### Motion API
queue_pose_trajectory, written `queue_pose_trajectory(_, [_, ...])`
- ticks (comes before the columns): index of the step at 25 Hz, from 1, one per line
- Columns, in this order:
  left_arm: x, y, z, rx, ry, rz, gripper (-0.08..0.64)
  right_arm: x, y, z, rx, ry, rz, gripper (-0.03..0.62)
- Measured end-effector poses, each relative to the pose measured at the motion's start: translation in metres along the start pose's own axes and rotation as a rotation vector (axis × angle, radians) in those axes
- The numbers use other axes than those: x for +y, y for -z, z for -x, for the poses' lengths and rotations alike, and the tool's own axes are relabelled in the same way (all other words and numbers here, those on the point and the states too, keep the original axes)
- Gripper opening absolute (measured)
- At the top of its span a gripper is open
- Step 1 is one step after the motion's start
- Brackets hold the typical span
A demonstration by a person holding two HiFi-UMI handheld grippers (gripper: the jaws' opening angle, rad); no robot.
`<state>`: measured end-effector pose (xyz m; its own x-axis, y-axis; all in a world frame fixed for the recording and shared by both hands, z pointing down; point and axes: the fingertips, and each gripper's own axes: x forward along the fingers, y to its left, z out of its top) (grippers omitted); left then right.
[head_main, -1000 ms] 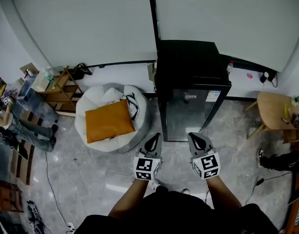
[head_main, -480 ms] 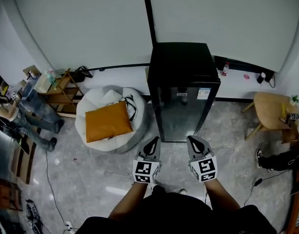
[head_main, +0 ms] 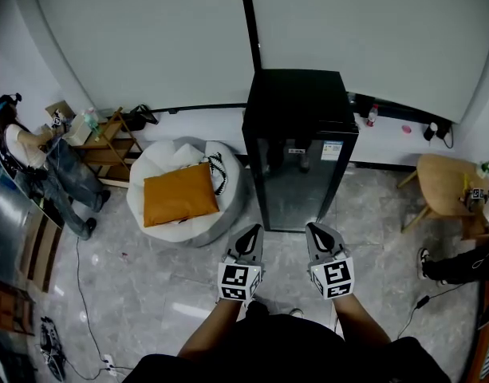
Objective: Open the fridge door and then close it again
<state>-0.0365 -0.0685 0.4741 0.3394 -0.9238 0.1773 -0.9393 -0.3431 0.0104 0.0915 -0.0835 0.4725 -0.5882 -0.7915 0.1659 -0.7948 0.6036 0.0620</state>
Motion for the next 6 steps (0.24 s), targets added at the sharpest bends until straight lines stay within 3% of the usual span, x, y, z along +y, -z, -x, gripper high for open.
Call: queue_pose_trajectory(6, [-0.0064, -0.0011, 0.0100, -0.002, -0.006, -0.004, 0.023, 0.0038, -0.0016, 0.0100, -0.003, -0.002, -0.001, 0.015])
